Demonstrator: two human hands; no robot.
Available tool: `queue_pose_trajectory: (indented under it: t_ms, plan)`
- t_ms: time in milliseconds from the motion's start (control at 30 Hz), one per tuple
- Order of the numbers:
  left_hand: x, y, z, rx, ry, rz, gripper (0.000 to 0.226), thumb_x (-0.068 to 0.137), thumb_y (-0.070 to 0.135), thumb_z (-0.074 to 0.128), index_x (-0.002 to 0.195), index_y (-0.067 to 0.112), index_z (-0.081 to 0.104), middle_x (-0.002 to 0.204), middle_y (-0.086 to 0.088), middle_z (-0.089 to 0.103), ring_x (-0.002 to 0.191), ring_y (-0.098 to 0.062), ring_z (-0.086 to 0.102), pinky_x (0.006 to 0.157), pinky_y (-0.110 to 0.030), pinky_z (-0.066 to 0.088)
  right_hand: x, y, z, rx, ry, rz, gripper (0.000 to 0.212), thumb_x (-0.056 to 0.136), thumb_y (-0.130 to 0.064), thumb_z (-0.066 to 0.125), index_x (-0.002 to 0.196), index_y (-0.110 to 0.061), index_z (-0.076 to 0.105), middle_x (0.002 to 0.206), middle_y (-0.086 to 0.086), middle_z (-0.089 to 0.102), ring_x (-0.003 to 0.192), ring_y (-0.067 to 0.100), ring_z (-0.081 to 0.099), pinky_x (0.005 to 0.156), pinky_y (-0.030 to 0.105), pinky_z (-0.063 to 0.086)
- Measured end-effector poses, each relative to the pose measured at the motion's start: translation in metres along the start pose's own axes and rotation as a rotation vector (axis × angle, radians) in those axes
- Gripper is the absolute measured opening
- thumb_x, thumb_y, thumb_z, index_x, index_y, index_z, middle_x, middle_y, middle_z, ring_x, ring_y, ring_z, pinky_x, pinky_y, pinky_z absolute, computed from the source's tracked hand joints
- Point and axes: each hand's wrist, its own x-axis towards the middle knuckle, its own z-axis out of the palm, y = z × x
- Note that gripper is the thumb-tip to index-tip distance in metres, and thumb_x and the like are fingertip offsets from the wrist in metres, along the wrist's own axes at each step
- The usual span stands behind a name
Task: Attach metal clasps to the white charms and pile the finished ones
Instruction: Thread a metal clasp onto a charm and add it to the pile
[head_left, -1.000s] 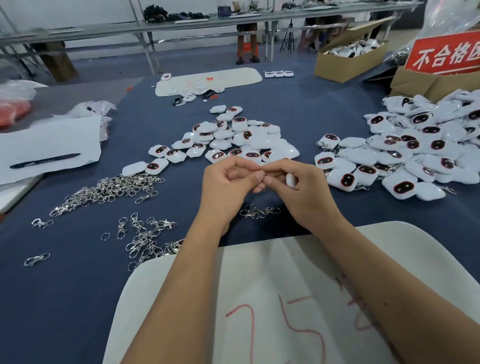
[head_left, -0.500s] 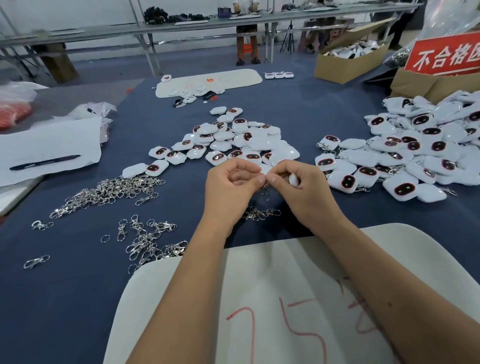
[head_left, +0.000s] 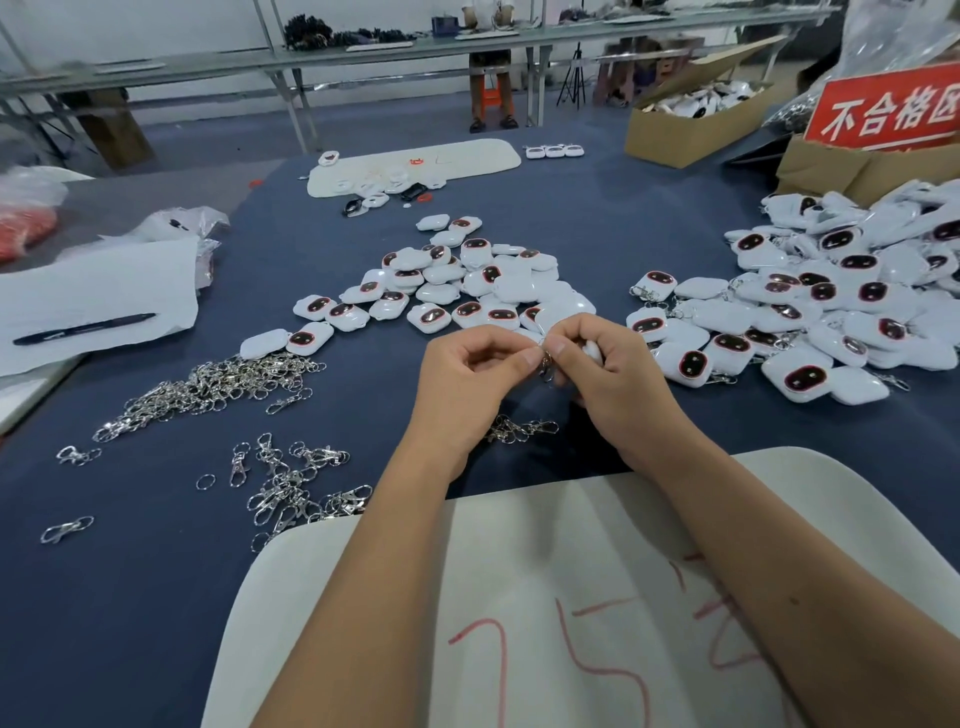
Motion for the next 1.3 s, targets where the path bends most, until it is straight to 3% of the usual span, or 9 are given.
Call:
queue_pose_trajectory:
  t_ms: [300,600,733,767,867,1000,1067,1167,1300]
  plan:
    - [-0.0007,0.0021,-0.0005,-0.016,-0.053,-0.007,0.013,0.094,0.001,0.067,0.086,0.008,0.074,0.073,0.000,0.070,0.069,-0.009,0.063,0.069,-0.021,0.052,0.0006,0.0021,-0.0016,0.038,-0.041,-0.050,0.017,0.104,-0.013,0.058,0.087,-0.013,0.064,0.071,-0.008,0.061,0.062,0.003,0.051,0.059,0.012,0.040]
    - [-0.0017,0.0046,0.0027,0.157,-0.016,0.058,0.015,0.097,0.004,0.061,0.086,0.009,0.069,0.072,0.004,0.067,0.070,-0.008,0.062,0.074,-0.023,0.053,-0.0022,-0.0006,0.0009,-0.007,-0.031,-0.086,0.017,0.104,-0.012,0.059,0.087,-0.014,0.064,0.066,-0.005,0.059,0.060,0.003,0.049,0.057,0.012,0.038]
    - [-0.0012,0.0011,0.0040,0.293,0.017,0.104,0.013,0.098,0.009,0.062,0.086,0.014,0.066,0.080,-0.004,0.069,0.079,-0.027,0.064,0.076,-0.039,0.054,-0.0036,-0.0025,0.0051,-0.053,0.027,-0.134,0.015,0.101,-0.008,0.063,0.088,-0.015,0.068,0.077,0.011,0.065,0.072,0.034,0.054,0.065,0.036,0.045]
    - [-0.0012,0.0005,0.0042,0.313,0.025,0.119,0.013,0.097,0.011,0.063,0.086,0.015,0.066,0.081,-0.005,0.069,0.080,-0.029,0.063,0.076,-0.040,0.053,-0.0038,-0.0031,0.0058,-0.057,0.043,-0.138,0.014,0.100,-0.007,0.063,0.089,-0.014,0.070,0.081,0.008,0.068,0.076,0.033,0.056,0.069,0.038,0.047]
    - [-0.0013,-0.0004,0.0053,0.337,0.065,0.161,0.012,0.096,0.011,0.063,0.086,0.016,0.066,0.081,0.001,0.069,0.077,-0.023,0.062,0.070,-0.030,0.052,-0.0033,-0.0042,0.0048,-0.022,0.079,-0.103,0.014,0.101,-0.008,0.063,0.095,-0.015,0.075,0.084,0.001,0.073,0.072,0.016,0.059,0.072,0.033,0.049]
    - [-0.0004,-0.0006,0.0061,0.350,0.098,0.197,0.011,0.095,0.010,0.064,0.086,0.017,0.066,0.084,0.008,0.069,0.076,-0.012,0.062,0.068,-0.017,0.048,-0.0028,-0.0037,0.0039,-0.017,0.042,-0.065,0.017,0.103,-0.014,0.062,0.094,-0.022,0.075,0.082,0.027,0.065,0.065,0.026,0.048,0.065,0.037,0.043]
    - [-0.0002,-0.0009,0.0070,0.370,0.090,0.211,0.010,0.095,0.010,0.065,0.087,0.017,0.066,0.085,0.007,0.069,0.077,-0.013,0.062,0.069,-0.020,0.050,-0.0031,-0.0041,0.0036,-0.041,0.042,-0.084,0.017,0.101,-0.014,0.065,0.091,-0.023,0.074,0.072,0.009,0.067,0.065,0.016,0.053,0.066,0.032,0.045]
    - [-0.0008,-0.0022,0.0078,0.380,0.075,0.226,0.009,0.094,0.010,0.065,0.088,0.015,0.066,0.085,0.004,0.070,0.079,-0.017,0.065,0.072,-0.029,0.053,-0.0041,-0.0051,0.0018,-0.039,0.046,-0.106,0.018,0.097,-0.007,0.069,0.087,-0.021,0.073,0.066,-0.022,0.067,0.064,-0.003,0.059,0.066,0.010,0.044]
    - [-0.0015,0.0002,0.0069,0.356,0.066,0.221,0.009,0.094,0.010,0.065,0.087,0.015,0.068,0.084,0.005,0.071,0.080,-0.018,0.067,0.074,-0.031,0.055,-0.0059,-0.0069,0.0008,-0.034,0.084,-0.124,0.020,0.095,-0.003,0.071,0.085,-0.021,0.074,0.066,-0.025,0.066,0.065,-0.007,0.058,0.067,0.006,0.043]
